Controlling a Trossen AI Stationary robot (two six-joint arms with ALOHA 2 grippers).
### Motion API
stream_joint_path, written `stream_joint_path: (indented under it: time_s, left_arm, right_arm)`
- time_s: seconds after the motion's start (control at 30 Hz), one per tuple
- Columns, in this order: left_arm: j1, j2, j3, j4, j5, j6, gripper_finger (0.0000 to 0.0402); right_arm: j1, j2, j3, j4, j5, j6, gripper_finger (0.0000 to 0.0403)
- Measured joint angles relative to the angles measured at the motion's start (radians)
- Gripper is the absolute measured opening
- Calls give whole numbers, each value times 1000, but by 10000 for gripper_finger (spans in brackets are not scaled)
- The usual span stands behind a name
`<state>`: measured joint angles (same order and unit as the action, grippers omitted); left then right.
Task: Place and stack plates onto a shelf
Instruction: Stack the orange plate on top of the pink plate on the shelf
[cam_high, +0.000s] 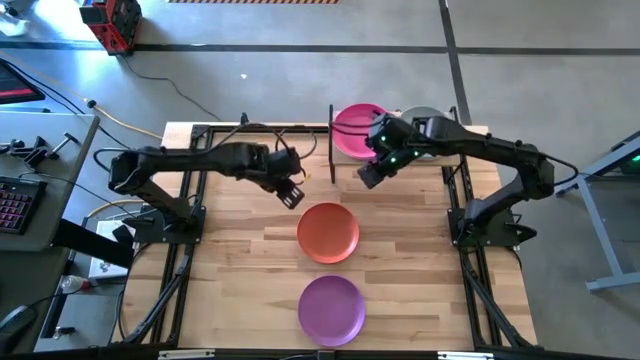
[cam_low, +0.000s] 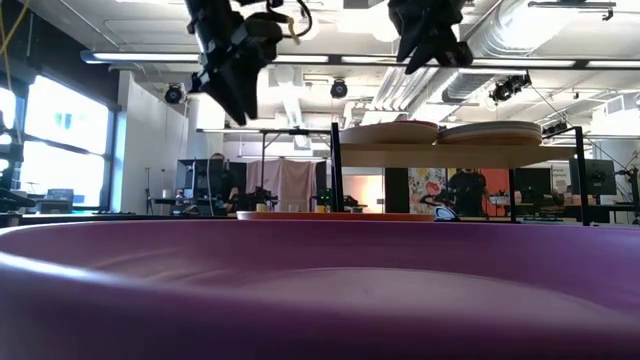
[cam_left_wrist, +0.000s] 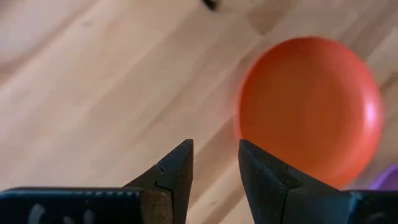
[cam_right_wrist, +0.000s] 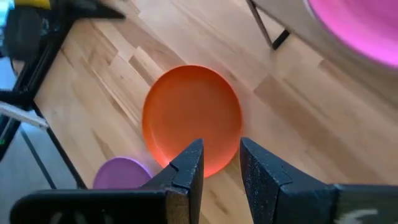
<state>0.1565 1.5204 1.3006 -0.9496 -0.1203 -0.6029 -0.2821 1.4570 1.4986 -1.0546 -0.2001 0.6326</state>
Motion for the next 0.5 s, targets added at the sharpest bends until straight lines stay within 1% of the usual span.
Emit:
stream_joint_path:
  time_s: [0.1, 0.2, 0.33, 0.5]
  left_arm:
    - [-22, 0, -53, 89, 31, -25, 115]
    - [-38, 0, -105, 161, 31, -27, 115]
    - [-52, 0, -174, 229, 33, -81, 115]
    - [-67, 0, -253, 325, 33, -92, 115]
  right_arm:
    - [46, 0, 0, 4, 36, 85, 83]
    - [92, 0, 0, 5, 72, 152, 83]
    - [162, 0, 0, 6, 120, 253, 83]
    - [251, 0, 0, 6, 150, 349, 83]
